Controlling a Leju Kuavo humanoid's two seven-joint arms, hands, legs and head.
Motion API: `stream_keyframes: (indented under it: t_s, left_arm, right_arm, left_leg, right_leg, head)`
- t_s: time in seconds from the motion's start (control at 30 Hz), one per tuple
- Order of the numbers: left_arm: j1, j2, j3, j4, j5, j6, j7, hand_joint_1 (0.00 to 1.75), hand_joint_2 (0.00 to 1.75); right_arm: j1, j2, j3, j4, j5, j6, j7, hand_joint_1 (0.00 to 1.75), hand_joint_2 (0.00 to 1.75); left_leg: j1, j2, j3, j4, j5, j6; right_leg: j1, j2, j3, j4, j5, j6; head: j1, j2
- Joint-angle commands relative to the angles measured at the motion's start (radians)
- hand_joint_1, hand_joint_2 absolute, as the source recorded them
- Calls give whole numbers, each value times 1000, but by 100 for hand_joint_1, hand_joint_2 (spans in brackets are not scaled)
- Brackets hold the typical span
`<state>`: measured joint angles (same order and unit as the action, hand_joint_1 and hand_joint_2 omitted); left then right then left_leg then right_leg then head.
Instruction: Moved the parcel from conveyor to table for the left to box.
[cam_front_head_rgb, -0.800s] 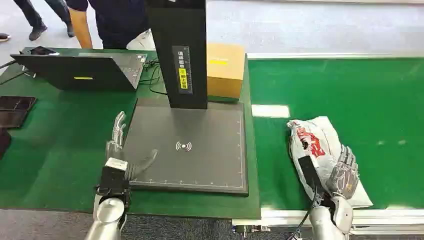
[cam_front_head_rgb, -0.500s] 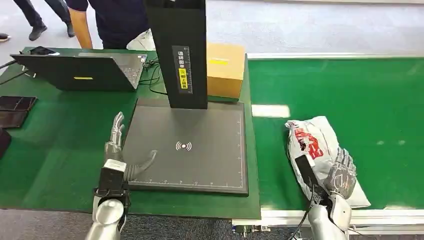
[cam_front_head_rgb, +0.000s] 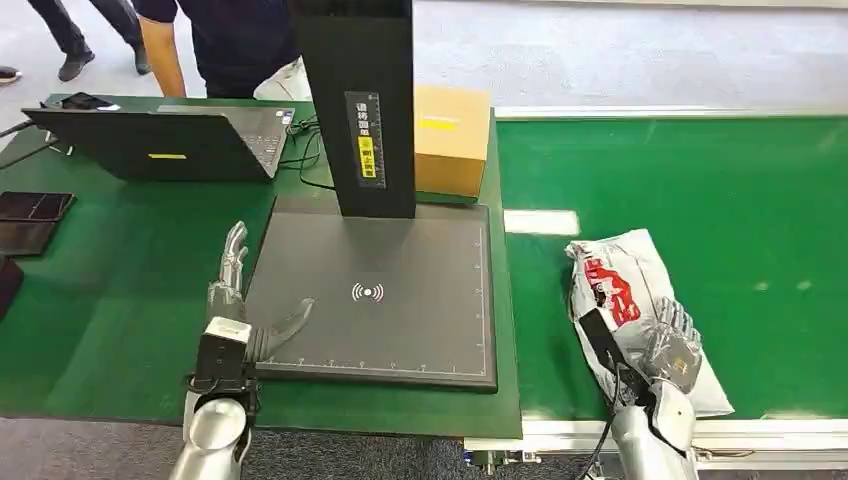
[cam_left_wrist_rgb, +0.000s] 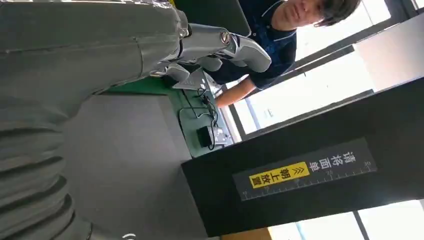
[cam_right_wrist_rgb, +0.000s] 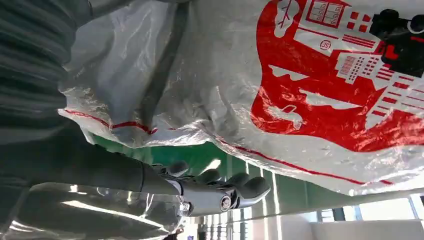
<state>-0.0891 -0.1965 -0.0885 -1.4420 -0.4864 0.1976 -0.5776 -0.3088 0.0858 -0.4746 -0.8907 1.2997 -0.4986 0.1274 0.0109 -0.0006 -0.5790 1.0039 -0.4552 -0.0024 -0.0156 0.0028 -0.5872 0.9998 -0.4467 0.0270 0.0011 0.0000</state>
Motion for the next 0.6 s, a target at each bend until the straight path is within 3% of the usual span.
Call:
stream_keyframes:
  t_s: [0.03, 0.6]
  left_arm:
    - [-14, -13, 21, 8, -5, -13, 7, 0, 175]
    - [-5, -15, 25, -10, -14, -17, 13, 0, 175]
  right_arm:
    - [-15, -22, -42, 93, 35, 20, 33, 0, 175]
    - [-31, -23, -34, 113, 88, 46, 76, 0, 175]
  left_leg:
    - [0, -2, 4, -2, 0, 0]
    - [0, -2, 8, -1, 0, 1]
  right_leg:
    - [0, -2, 5, -2, -1, -1]
    - [0, -2, 10, -2, 0, -1]
  head:
    - [0, 0]
    - [0, 0]
